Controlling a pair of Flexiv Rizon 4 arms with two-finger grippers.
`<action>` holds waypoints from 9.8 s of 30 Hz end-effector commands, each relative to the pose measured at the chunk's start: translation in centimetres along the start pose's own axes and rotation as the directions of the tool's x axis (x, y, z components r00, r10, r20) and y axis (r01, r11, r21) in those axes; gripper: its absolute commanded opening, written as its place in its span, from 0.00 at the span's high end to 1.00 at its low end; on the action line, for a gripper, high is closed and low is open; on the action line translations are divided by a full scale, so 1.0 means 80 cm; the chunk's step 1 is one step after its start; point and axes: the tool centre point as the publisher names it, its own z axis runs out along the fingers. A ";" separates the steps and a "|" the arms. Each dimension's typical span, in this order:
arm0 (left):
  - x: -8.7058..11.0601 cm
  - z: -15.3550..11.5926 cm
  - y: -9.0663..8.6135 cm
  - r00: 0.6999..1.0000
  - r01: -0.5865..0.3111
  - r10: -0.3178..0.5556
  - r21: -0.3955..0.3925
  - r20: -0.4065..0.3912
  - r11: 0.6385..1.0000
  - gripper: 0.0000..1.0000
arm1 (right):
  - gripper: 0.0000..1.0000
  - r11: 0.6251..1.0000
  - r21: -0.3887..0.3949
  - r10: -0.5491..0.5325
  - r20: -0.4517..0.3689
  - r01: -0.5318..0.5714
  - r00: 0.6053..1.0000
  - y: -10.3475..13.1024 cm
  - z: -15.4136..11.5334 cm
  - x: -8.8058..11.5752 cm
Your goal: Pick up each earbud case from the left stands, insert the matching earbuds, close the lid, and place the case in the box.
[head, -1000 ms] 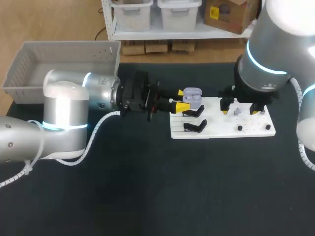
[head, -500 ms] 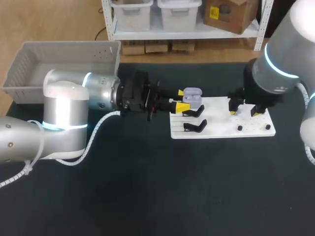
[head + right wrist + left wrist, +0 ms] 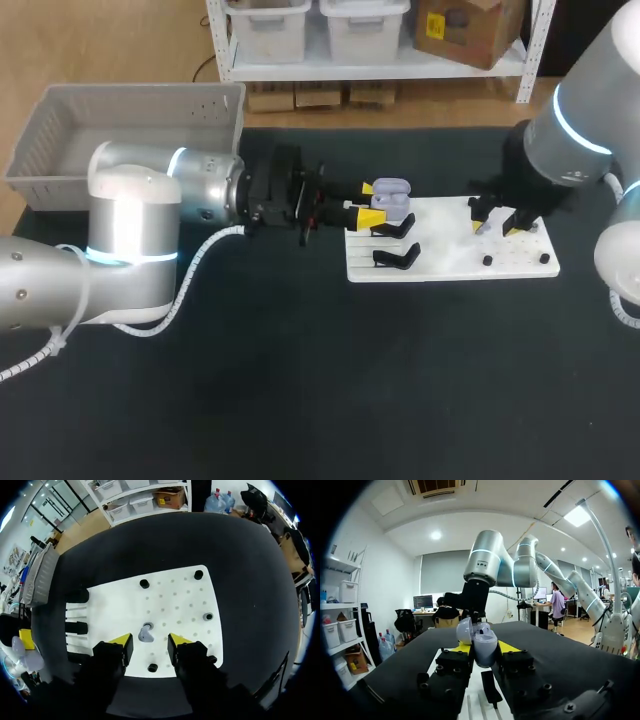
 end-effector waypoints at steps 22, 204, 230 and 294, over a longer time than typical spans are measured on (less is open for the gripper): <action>0.001 0.001 -0.001 1.000 -0.003 0.003 -0.005 0.001 1.000 1.00 | 0.76 1.000 -0.012 -0.008 -0.020 0.008 1.000 0.007 0.011 -0.006; 0.001 0.001 -0.001 1.000 -0.003 0.003 -0.005 0.001 1.000 1.00 | 0.00 0.825 -0.213 -0.565 -0.302 0.524 0.768 0.177 -0.138 0.065; 0.001 0.001 -0.001 1.000 -0.003 0.003 -0.005 0.001 1.000 1.00 | 0.00 0.860 -0.184 -0.511 -0.295 0.477 0.807 0.162 -0.111 0.043; 0.001 0.001 -0.001 1.000 -0.003 0.003 -0.005 0.001 1.000 1.00 | 0.00 0.970 -0.070 -0.241 -0.137 0.233 0.961 0.146 -0.092 -0.009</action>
